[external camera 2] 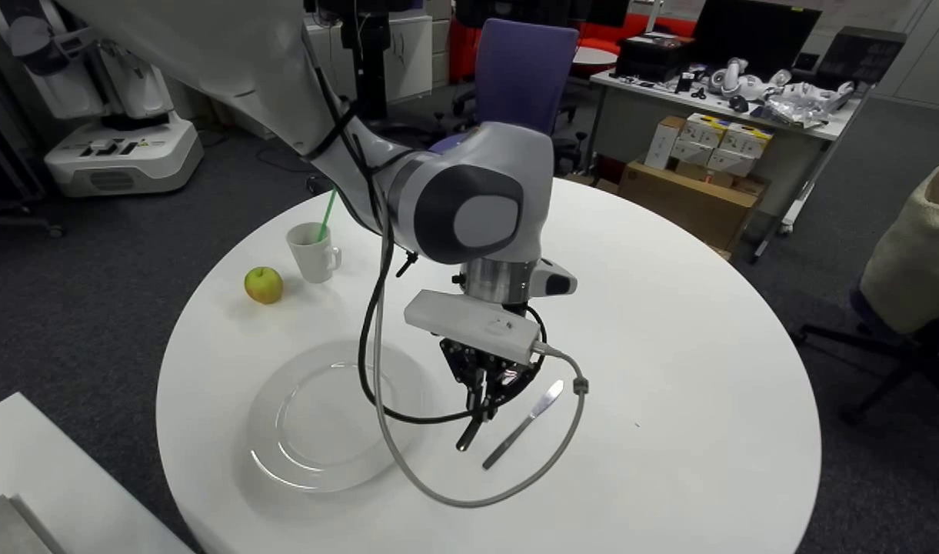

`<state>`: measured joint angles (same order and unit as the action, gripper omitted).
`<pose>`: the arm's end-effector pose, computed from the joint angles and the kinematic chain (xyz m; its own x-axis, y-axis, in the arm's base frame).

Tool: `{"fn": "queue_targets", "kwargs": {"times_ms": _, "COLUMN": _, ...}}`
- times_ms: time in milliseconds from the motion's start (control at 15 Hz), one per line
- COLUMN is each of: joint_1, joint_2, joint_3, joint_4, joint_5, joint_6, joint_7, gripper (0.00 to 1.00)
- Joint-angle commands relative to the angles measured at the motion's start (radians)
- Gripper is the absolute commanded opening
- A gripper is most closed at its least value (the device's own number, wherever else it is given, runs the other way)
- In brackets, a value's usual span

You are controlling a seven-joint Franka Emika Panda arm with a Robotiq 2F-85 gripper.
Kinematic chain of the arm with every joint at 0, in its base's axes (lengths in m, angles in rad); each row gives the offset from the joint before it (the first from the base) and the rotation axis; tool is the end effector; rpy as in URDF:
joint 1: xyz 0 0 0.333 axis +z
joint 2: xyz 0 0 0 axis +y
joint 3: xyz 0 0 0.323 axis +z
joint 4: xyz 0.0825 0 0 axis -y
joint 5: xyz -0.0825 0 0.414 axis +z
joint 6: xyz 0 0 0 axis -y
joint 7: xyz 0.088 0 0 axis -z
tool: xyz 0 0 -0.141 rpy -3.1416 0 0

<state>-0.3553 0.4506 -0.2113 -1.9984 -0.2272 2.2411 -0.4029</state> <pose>0.5006 -0.3361 0.1738 0.9557 -0.0122 -0.2941 0.0270 -0.9913 0.1287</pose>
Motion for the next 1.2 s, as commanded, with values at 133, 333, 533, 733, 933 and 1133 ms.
{"fn": "queue_targets", "kwargs": {"times_ms": 133, "joint_1": 0.002, "joint_2": -0.001, "joint_3": -0.001, "joint_4": 0.001, "joint_5": -0.001, "joint_6": -0.002, "joint_7": -0.004, "gripper": 0.15}}
{"fn": "queue_targets", "kwargs": {"times_ms": 333, "joint_1": 0.002, "joint_2": -0.001, "joint_3": -0.001, "joint_4": 0.001, "joint_5": -0.001, "joint_6": -0.002, "joint_7": -0.004, "gripper": 0.15}}
{"fn": "queue_targets", "kwargs": {"times_ms": 533, "joint_1": 0.020, "joint_2": -0.052, "joint_3": -0.006, "joint_4": -0.061, "joint_5": -0.030, "joint_6": 0.049, "joint_7": 0.014, "gripper": 0.04}}
{"fn": "queue_targets", "kwargs": {"times_ms": 733, "joint_1": 0.058, "joint_2": -0.182, "joint_3": -0.007, "joint_4": -0.240, "joint_5": -0.092, "joint_6": 0.220, "joint_7": 0.017, "gripper": 0.04}}
{"fn": "queue_targets", "kwargs": {"times_ms": 933, "joint_1": 0.105, "joint_2": -0.262, "joint_3": -0.010, "joint_4": -0.389, "joint_5": -0.177, "joint_6": 0.380, "joint_7": 0.039, "gripper": 0.04}}
{"fn": "queue_targets", "kwargs": {"times_ms": 1133, "joint_1": 0.144, "joint_2": -0.363, "joint_3": -0.001, "joint_4": -0.559, "joint_5": -0.211, "joint_6": 0.472, "joint_7": 0.078, "gripper": 0.04}}
